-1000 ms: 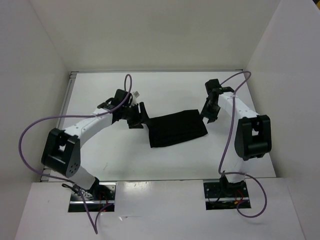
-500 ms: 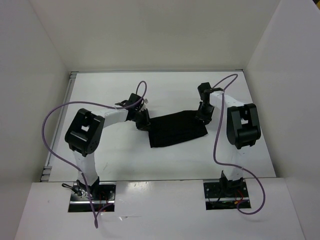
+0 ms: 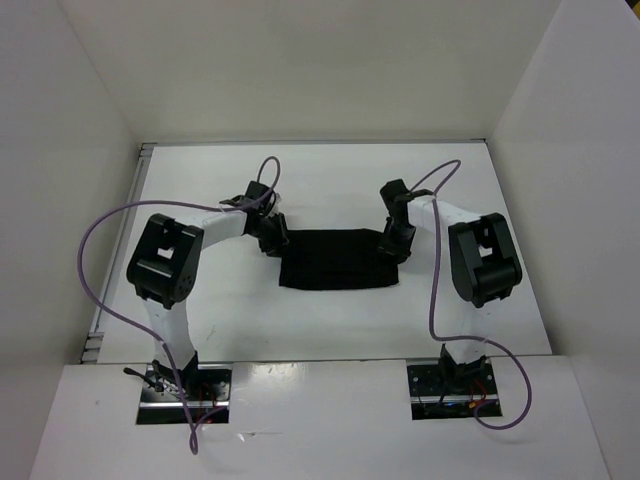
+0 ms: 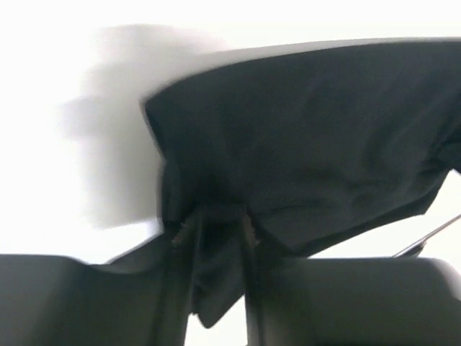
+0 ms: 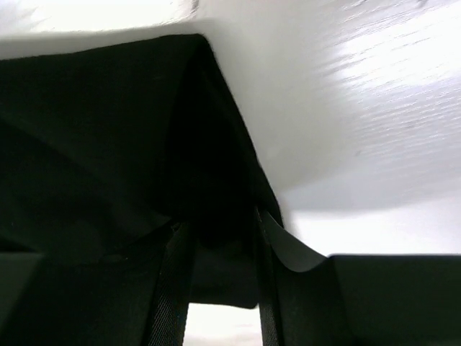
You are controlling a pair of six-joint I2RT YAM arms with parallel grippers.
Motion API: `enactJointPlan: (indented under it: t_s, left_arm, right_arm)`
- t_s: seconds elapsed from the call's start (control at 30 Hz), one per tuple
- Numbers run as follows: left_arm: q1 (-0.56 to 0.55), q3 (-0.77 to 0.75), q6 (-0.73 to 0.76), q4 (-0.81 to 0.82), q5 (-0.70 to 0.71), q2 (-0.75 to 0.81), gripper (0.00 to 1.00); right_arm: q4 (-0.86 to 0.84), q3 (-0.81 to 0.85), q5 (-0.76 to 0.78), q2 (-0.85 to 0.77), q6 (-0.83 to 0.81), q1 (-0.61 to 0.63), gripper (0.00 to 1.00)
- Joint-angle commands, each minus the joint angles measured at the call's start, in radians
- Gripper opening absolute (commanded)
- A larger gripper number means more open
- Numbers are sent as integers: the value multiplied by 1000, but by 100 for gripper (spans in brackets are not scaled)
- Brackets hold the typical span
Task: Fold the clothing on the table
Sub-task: Fold the skirt
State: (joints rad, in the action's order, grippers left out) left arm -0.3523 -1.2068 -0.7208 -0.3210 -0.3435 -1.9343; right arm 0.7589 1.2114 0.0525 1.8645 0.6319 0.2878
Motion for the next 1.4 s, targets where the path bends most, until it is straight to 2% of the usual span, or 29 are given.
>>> enactJointPlan:
  t_s: [0.0, 0.03, 0.17, 0.3, 0.4, 0.53, 0.63, 1.13, 1.3, 1.37]
  left_arm:
    - [15, 3, 66, -50, 45, 87, 38]
    - [15, 19, 66, -40, 34, 122, 59]
    - [15, 88, 44, -39, 34, 315, 75]
    - [24, 170, 23, -29, 22, 397, 75]
    - [24, 170, 23, -38, -26, 409, 74]
    - [-8, 113, 32, -47, -103, 437, 69]
    - [-17, 79, 23, -47, -130, 457, 69]
    - [-17, 79, 4, -38, -160, 479, 69]
    - [-17, 70, -5, -29, -170, 469, 69]
    - [-17, 70, -5, -29, -170, 459, 69]
  right_arm:
    - [6, 14, -13, -80, 37, 19, 40]
    - [28, 49, -13, -108, 37, 28, 40]
    - [77, 112, 15, -203, 37, 28, 40]
    - [88, 82, 24, -225, 37, 28, 41]
    - [65, 51, 33, -202, 8, 28, 43]
    - [-4, 2, -28, -137, -44, 28, 46]
    - [-47, -7, -63, -94, -69, 28, 47]
    - [-38, -19, -16, 71, -69, 28, 48]
    - [-38, -1, -45, -28, -81, 28, 48]
    - [-15, 33, -54, -60, -93, 19, 51]
